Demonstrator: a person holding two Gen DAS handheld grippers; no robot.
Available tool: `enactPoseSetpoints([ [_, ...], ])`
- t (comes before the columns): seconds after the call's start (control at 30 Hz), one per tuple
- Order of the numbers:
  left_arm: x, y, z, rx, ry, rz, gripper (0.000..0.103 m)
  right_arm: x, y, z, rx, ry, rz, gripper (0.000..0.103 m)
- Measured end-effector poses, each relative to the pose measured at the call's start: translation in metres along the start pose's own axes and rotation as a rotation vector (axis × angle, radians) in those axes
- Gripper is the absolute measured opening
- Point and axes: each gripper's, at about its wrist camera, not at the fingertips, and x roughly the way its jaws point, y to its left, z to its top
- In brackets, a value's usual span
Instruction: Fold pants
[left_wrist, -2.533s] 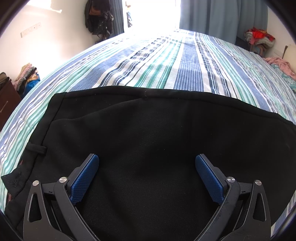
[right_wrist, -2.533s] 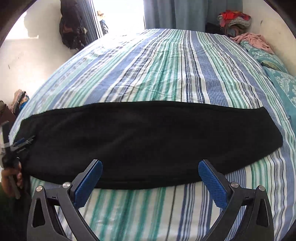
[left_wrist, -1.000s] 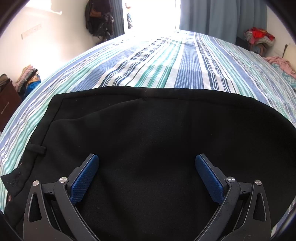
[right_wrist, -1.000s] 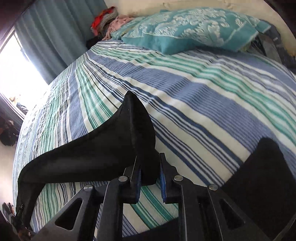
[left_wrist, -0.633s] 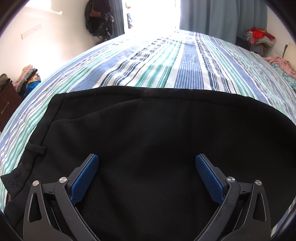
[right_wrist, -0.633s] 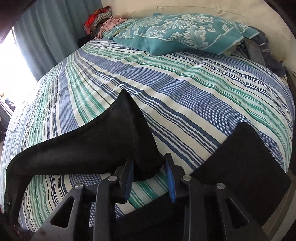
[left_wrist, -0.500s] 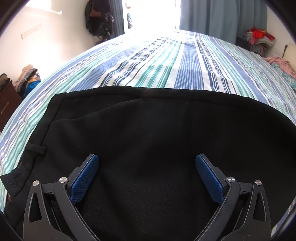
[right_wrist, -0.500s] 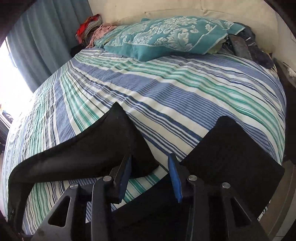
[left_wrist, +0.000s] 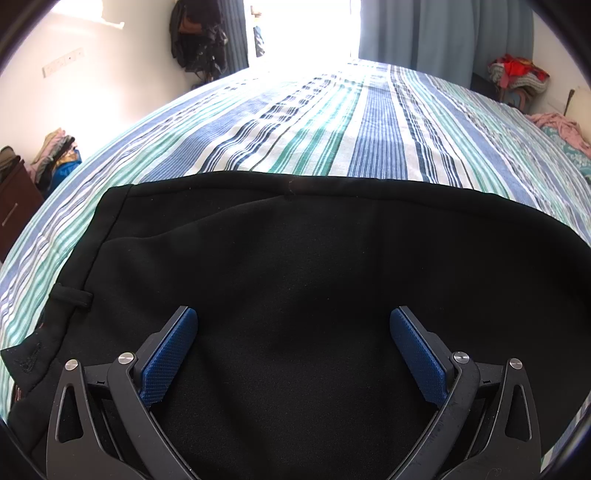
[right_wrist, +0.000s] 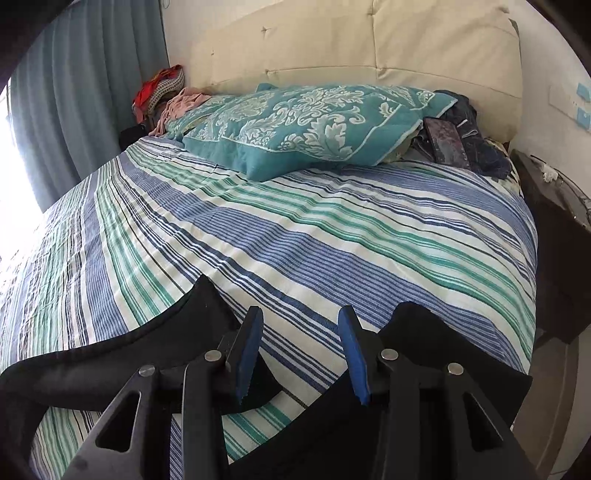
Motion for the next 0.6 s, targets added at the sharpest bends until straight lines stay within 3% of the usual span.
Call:
enactPoseSetpoints([
  [0.07,0.000,0.000,0.000,0.000,0.000,0.000,0.103,-0.001,0.001,0.002,-0.006,-0.018,-0.019,0.055],
  [0.4,0.000,0.000,0.000,-0.001,0.000,-0.001,0.103,-0.005,-0.003,0.008,0.021,-0.058,-0.030,0.056],
  [0.6,0.000,0.000,0.000,-0.001,0.000,-0.001,0.103,-0.014,0.011,0.010,-0.015,-0.092,0.012,0.062],
])
